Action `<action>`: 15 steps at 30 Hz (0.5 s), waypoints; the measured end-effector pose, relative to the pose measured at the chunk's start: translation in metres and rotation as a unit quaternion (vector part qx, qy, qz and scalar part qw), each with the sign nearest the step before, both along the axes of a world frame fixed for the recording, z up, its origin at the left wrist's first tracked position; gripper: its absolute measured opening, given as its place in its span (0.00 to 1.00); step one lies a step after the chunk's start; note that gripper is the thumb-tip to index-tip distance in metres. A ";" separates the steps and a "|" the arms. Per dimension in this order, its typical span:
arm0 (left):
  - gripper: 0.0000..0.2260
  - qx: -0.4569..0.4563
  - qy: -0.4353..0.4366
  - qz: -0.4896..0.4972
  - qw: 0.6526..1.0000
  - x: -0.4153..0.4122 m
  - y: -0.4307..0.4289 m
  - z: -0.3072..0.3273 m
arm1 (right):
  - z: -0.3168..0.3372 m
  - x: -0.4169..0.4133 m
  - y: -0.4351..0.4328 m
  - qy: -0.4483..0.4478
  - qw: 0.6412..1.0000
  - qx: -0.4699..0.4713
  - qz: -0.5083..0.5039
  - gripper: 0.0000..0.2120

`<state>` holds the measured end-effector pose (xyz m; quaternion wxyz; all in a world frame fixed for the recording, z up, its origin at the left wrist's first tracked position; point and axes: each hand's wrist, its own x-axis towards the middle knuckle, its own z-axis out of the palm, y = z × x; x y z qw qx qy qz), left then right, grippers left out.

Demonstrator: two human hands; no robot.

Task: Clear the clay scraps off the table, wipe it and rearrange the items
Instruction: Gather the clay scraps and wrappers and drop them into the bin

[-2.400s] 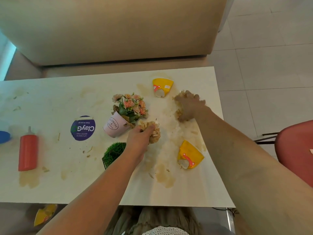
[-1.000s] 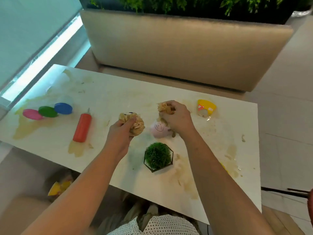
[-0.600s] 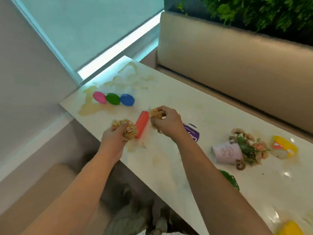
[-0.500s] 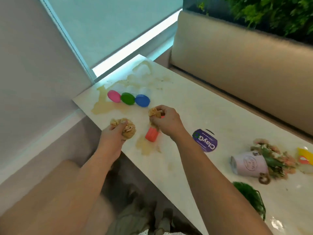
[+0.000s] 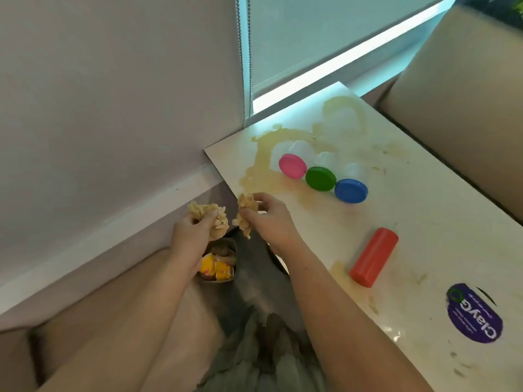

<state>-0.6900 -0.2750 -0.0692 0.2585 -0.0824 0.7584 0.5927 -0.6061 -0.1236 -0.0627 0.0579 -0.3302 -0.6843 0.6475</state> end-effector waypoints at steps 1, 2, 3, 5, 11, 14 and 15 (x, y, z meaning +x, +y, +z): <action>0.04 -0.012 -0.002 0.011 1.000 -0.005 -0.009 -0.005 | -0.008 -0.010 -0.010 -0.009 1.000 -0.001 0.014 0.13; 0.03 -0.021 -0.004 0.020 1.000 -0.011 -0.018 -0.012 | -0.017 -0.018 -0.019 -0.017 0.999 -0.002 0.027 0.13; 0.03 -0.033 -0.008 0.028 0.999 -0.016 -0.027 -0.022 | -0.027 -0.027 -0.027 -0.028 0.999 -0.003 0.040 0.14; 0.05 -0.056 -0.011 0.037 0.998 -0.023 -0.042 -0.041 | -0.049 -0.041 -0.040 -0.040 0.997 -0.010 0.063 0.15; 0.09 -0.136 -0.015 0.022 0.990 -0.042 -0.062 -0.122 | -0.146 -0.079 -0.064 -0.095 0.990 -0.035 0.100 0.14; 0.06 -0.164 -0.012 0.005 0.986 -0.054 -0.064 -0.177 | -0.210 -0.100 -0.072 -0.131 0.985 -0.041 0.106 0.15; 0.06 -0.176 -0.013 0.002 0.984 -0.058 -0.065 -0.197 | -0.231 -0.107 -0.075 -0.141 0.984 -0.041 0.105 0.15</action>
